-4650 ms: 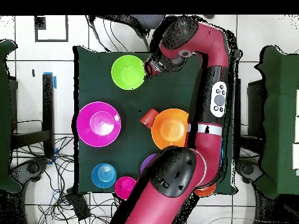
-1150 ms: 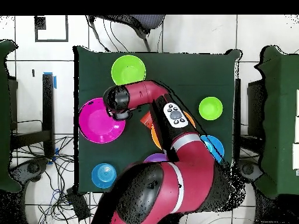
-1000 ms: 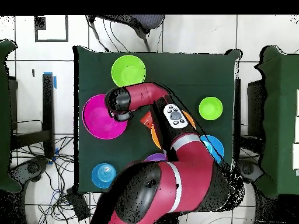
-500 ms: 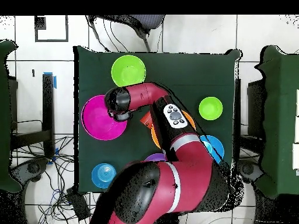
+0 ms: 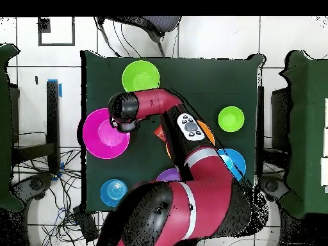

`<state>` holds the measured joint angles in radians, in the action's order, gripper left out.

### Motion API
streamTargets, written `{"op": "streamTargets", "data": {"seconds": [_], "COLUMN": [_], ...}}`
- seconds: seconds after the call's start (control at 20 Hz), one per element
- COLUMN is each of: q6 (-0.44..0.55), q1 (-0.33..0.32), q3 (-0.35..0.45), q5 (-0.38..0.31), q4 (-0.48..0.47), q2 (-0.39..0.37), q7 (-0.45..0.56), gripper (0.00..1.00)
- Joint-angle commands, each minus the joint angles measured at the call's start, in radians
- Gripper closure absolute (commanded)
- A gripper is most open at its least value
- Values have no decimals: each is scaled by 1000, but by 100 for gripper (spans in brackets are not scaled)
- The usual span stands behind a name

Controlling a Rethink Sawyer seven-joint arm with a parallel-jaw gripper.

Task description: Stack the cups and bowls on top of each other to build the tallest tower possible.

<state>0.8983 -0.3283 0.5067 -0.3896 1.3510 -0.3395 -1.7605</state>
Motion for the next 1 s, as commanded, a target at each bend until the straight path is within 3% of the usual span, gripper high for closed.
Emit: {"op": "streamTargets", "data": {"seconds": [0.05, 0.25, 0.55, 0.8, 1.0], "q6": [110, 187, 255, 326, 461], "q1": [-13, -64, -121, -155, -182], "q3": [12, 42, 90, 122, 168], "q5": [27, 85, 122, 135, 174], "q4": [34, 12, -6, -79, -162], "q2": [-27, -37, -42, 5, 44], "q7": [56, 109, 177, 227, 263], "gripper": [100, 100, 100, 100, 100]}}
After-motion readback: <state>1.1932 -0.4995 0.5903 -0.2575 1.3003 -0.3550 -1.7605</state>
